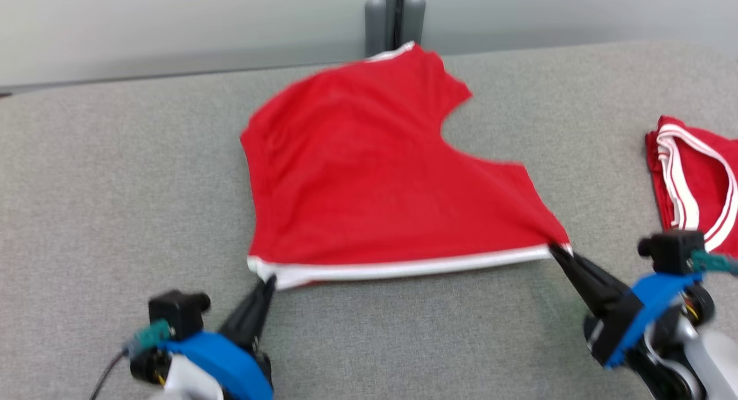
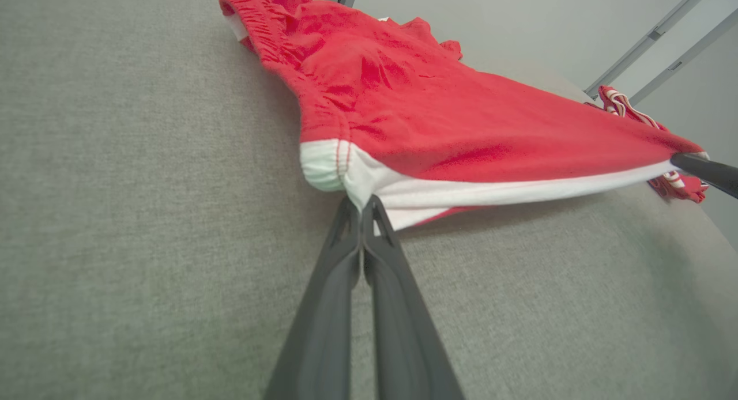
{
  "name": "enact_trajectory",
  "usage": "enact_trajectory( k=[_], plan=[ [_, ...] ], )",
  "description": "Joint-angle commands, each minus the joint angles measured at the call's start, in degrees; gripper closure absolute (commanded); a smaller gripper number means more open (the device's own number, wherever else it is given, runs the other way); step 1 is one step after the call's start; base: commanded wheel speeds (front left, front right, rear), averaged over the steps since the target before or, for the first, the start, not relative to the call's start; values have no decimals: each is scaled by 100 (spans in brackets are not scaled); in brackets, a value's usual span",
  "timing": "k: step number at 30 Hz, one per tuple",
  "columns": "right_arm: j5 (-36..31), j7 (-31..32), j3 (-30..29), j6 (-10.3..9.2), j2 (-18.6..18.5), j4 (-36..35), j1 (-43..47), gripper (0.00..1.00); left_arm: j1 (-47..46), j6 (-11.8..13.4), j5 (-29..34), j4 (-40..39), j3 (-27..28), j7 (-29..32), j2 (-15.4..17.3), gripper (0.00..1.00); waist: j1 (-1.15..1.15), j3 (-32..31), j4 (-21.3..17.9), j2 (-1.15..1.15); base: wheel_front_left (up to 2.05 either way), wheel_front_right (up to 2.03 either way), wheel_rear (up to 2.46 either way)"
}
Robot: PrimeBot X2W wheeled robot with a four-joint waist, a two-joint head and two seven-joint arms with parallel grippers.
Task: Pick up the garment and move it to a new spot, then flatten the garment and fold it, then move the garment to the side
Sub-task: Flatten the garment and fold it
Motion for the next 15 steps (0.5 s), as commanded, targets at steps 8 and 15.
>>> enact_trajectory(
  k=[8, 15],
  plan=[
    [-850, 1566, -2169, -18, 617, -2080, 2379, 100, 1599, 717, -241, -2444, -189, 1248, 932, 100, 2, -163, 230, 0, 0, 0, 0],
    [-1506, 2542, -2994, -18, 1419, -3554, 3019, 100, 2008, 957, -460, -3464, -81, 1562, 1221, 100, 2, -81, 330, 0, 0, 0, 0]
  ],
)
